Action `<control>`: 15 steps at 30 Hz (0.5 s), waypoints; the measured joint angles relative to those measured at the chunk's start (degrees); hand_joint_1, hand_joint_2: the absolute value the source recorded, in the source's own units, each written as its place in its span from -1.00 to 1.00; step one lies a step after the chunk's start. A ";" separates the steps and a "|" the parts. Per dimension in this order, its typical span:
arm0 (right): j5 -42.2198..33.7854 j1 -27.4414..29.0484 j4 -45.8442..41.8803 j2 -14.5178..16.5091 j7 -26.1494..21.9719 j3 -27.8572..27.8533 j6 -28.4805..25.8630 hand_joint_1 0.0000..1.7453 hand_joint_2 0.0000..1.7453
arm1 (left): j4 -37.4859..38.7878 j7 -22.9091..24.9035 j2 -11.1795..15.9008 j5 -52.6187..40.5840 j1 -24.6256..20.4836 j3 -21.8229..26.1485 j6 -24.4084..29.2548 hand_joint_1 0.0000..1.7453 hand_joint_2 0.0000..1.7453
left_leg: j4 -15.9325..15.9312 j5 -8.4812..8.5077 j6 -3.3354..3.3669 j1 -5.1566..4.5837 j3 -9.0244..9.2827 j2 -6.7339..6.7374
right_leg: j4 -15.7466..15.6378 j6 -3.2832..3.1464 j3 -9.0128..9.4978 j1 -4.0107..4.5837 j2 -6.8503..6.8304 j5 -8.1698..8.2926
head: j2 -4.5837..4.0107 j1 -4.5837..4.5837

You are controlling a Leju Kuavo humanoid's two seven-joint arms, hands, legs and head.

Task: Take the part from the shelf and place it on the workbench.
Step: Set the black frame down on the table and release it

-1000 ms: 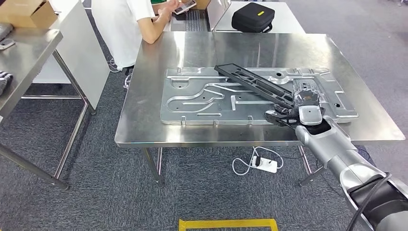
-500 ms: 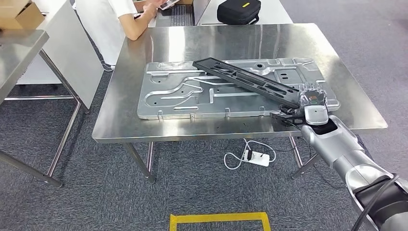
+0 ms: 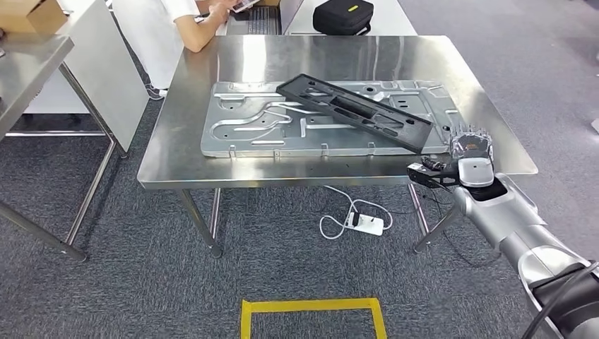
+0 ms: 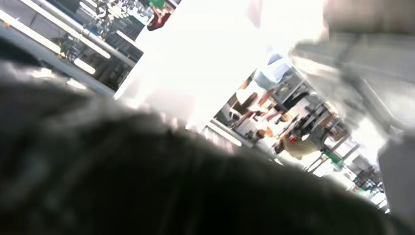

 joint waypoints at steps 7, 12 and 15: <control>0.30 0.55 0.20 -0.20 -0.13 -0.56 -0.02 -1.00 -1.00 | 0.00 0.12 -0.05 0.06 -0.01 -0.04 -0.38 -1.00 -1.00 | 3.55 2.38 -2.28 0.56 -5.63 0.08 | -12.76 0.83 11.66 -0.71 -0.15 1.86 | 0.01 -0.06; 0.46 0.53 0.26 -0.36 -0.16 -0.59 -0.04 -1.00 -1.00 | 0.00 0.15 -0.03 0.07 0.13 -0.06 -0.39 -1.00 -1.00 | 8.31 -2.63 -4.03 0.90 -7.91 -0.23 | -12.77 -2.13 8.90 -0.75 -0.42 4.41 | 0.00 -0.15; 0.48 0.55 0.28 -0.37 -0.19 -0.59 -0.04 -1.00 -1.00 | 0.00 0.16 -0.05 0.07 0.10 -0.06 -0.41 -1.00 -1.00 | 18.78 -9.59 -4.41 0.99 -10.01 -0.28 | -12.69 -2.54 6.46 -0.44 -0.38 6.45 | 0.00 -0.15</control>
